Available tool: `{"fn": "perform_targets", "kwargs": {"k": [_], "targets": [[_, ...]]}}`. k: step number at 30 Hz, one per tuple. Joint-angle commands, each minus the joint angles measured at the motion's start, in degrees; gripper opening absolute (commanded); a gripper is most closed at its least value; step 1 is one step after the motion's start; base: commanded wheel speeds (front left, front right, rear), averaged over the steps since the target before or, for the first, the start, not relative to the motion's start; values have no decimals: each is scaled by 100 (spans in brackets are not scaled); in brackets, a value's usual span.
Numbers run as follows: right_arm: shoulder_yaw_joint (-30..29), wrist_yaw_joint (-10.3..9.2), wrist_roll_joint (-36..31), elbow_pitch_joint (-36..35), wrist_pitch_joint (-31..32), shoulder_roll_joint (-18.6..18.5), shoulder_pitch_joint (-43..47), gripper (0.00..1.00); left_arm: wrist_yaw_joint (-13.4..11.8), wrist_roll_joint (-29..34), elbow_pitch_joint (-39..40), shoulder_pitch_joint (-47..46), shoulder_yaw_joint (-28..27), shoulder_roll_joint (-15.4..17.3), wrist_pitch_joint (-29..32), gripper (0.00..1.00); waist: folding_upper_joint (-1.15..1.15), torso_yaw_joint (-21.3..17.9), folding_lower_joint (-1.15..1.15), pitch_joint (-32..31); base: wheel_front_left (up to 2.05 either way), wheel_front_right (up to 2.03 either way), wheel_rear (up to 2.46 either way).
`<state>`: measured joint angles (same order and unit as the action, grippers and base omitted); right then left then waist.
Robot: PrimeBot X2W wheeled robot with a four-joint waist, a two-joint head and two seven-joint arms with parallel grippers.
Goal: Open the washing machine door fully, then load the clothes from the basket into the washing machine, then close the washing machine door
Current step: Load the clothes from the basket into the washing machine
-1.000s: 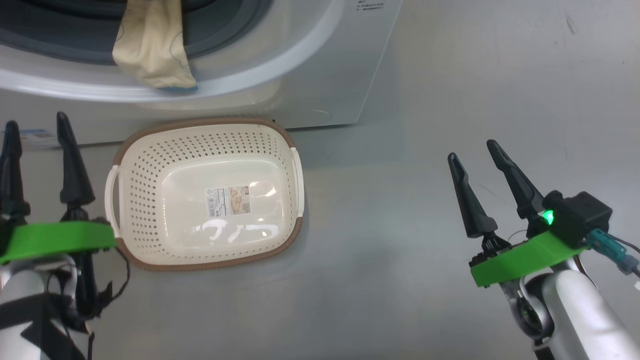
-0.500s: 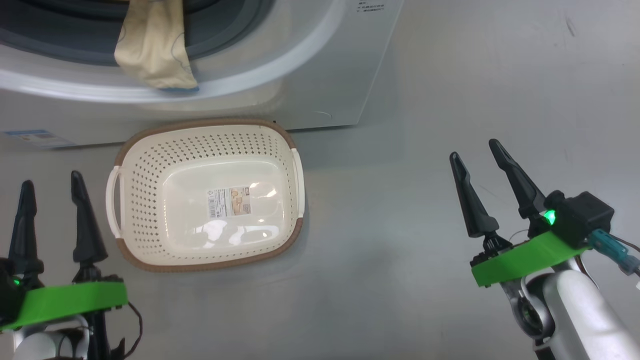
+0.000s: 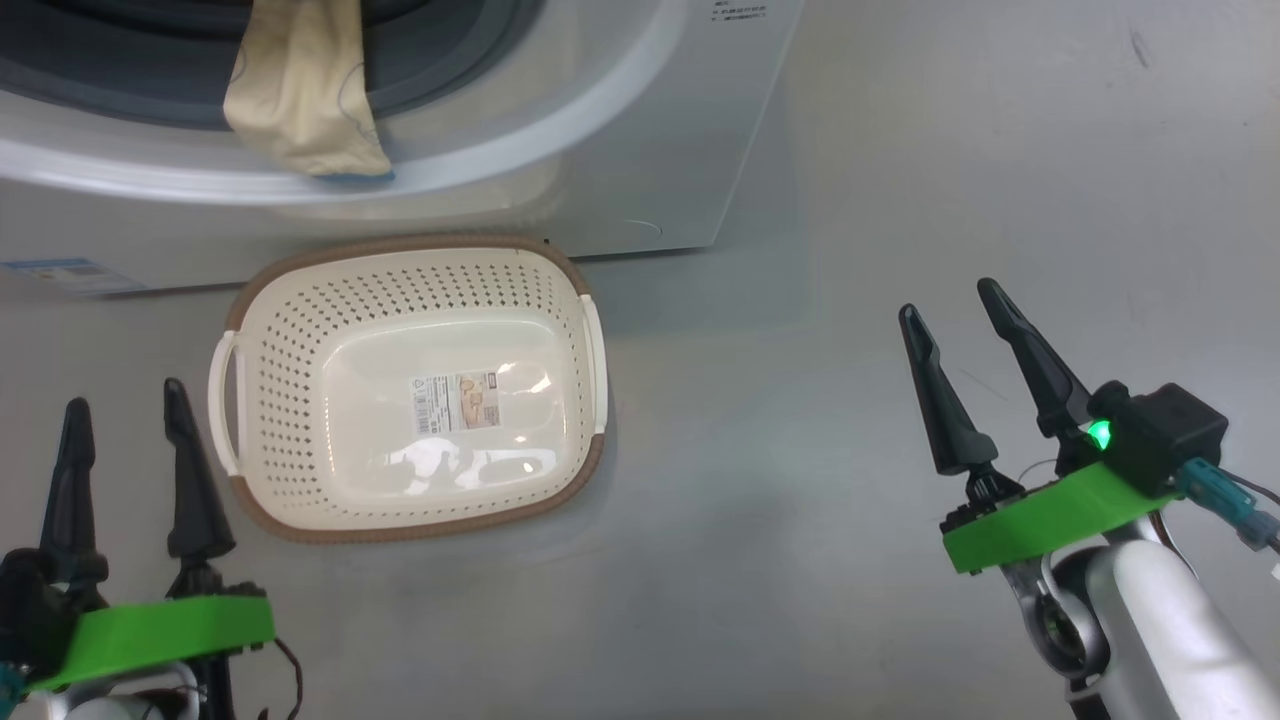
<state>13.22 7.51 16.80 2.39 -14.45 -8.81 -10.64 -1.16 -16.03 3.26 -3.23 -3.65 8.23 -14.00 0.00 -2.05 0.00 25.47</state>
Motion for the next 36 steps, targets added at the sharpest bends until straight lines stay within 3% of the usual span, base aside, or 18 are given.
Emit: {"fn": "perform_targets", "kwargs": {"k": [1, 19, 36], "targets": [[87, -2, 7, -175, -55, -49, 87, 100, -54, 68, 189, 32, -201, 77, 15, 100, 0, 5, 0, -2, 0, 0, 0], [156, -2, 39, -127, -55, -30, 76, 100, -44, 1, 92, -161, -114, 127, 27, 100, 0, -44, 0, -33, 0, 0, 0], [383, -2, 112, -48, -55, -37, -239, 100, 235, 6, -972, -2139, 119, 588, 298, 100, 0, -374, 0, 226, 0, 0, 0]]}}
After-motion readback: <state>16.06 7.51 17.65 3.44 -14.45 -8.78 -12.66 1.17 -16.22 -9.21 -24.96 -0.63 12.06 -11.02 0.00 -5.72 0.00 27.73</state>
